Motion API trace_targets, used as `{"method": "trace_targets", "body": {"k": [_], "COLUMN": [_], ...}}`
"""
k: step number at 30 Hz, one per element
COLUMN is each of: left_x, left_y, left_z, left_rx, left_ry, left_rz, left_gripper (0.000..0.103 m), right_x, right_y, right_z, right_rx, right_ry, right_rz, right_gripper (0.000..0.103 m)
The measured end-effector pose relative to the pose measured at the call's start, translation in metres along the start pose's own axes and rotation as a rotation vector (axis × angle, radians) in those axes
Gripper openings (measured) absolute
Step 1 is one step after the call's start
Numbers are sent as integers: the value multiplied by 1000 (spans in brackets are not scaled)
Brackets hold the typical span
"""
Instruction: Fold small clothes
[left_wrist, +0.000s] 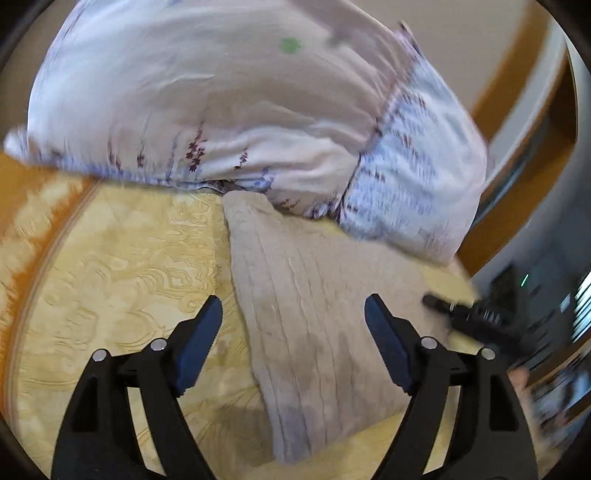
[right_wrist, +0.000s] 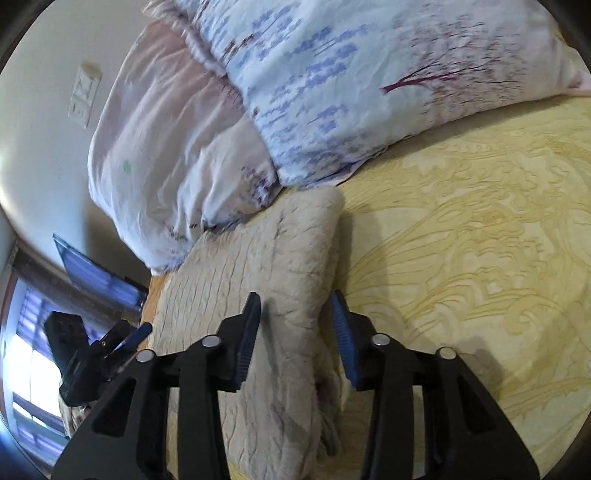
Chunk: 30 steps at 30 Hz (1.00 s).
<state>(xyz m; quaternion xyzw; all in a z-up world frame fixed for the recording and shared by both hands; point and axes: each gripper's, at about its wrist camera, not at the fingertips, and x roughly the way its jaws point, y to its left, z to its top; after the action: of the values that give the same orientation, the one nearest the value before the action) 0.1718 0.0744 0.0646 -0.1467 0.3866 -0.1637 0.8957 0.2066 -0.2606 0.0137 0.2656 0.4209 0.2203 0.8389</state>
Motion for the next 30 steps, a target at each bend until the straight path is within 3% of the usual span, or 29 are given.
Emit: {"method": "trace_targets", "body": {"k": [1, 5, 10, 12, 14, 18, 23, 25, 28, 30], "left_x": [0, 14, 22, 24, 24, 20, 19, 21, 26, 29], "left_y": [-4, -17, -23, -24, -26, -29, -32, -32, -30, -30], "left_z": [-2, -14, -23, -24, -25, -29, -34, -36, -41, -44], "left_rx": [27, 107, 105, 105, 107, 124, 147, 140, 132, 128], "left_ry": [11, 70, 86, 84, 78, 70, 70, 80, 95, 107], "left_rz": [31, 159, 192, 218, 236, 270, 296, 293, 296, 300], "left_gripper": [80, 83, 89, 91, 92, 94, 99, 99, 101, 101], "right_x": [0, 7, 15, 10, -4, -33, -33, -25, -5, 1], "right_y": [6, -2, -7, 2, 13, 36, 58, 59, 51, 48], "right_z": [0, 2, 4, 2, -4, -23, -48, -54, -60, -63], "right_rx": [-36, -14, 1, -45, -93, -173, -259, -279, -276, -269], "right_ry": [-31, -48, -37, -44, -87, -159, -123, -96, -37, -61], "right_rz": [-61, -184, -266, -306, -345, -280, -231, -247, -340, -347], "right_gripper": [12, 11, 12, 17, 39, 40, 40, 41, 42, 45]}}
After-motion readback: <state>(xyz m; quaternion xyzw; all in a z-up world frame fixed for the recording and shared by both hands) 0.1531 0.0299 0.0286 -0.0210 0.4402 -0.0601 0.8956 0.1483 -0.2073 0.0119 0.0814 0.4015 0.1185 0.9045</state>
